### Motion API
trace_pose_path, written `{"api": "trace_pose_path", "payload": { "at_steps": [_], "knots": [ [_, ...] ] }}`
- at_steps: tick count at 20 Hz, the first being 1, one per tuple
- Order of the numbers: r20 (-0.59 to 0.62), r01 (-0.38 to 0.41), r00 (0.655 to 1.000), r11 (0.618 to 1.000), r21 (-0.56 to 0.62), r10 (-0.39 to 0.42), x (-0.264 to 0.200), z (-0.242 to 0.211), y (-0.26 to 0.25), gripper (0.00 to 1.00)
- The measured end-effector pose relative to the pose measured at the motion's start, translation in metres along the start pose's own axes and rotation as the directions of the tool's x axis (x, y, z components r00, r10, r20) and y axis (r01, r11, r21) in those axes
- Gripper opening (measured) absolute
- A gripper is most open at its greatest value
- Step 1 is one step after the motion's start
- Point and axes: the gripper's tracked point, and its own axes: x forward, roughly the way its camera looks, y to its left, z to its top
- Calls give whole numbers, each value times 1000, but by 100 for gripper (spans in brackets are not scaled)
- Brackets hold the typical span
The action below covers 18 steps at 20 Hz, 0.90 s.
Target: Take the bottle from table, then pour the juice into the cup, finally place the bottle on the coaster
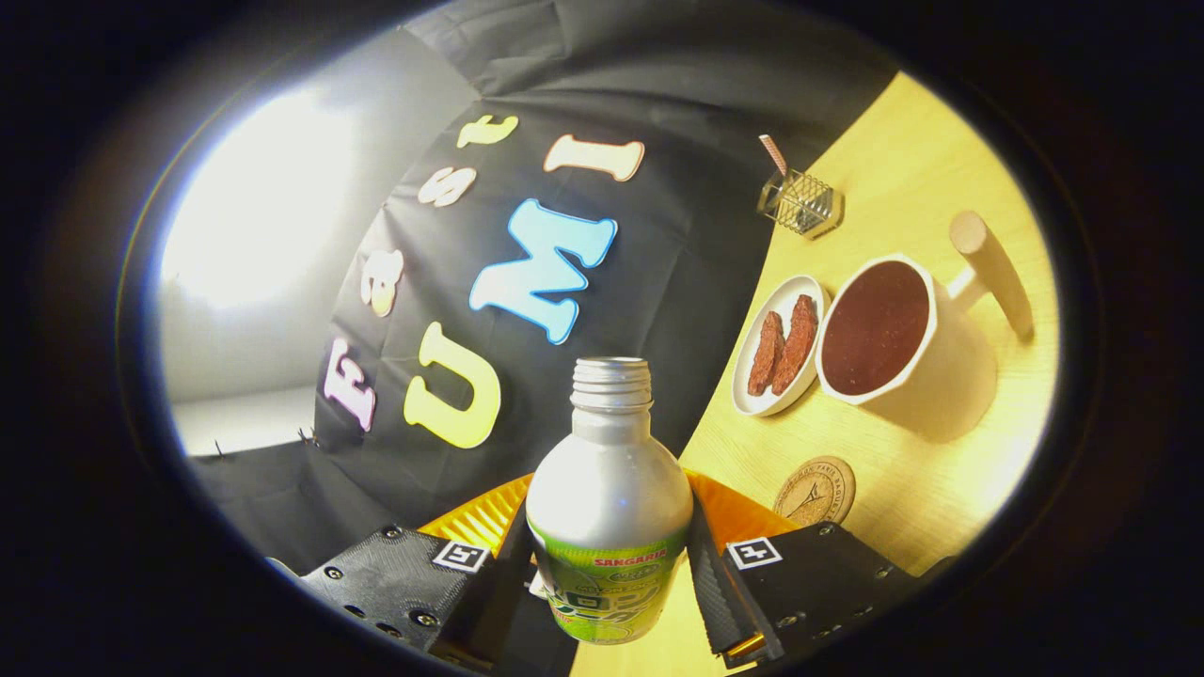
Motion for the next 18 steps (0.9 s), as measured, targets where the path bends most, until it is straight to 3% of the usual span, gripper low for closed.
{"api": "trace_pose_path", "payload": {
  "at_steps": [8, 18],
  "knots": [
    [41, -28, 999, 980, 195, 21, 7, 10, 1, 76],
    [97, -53, 995, 899, 434, 12, 15, 12, -13, 76]
  ]
}}
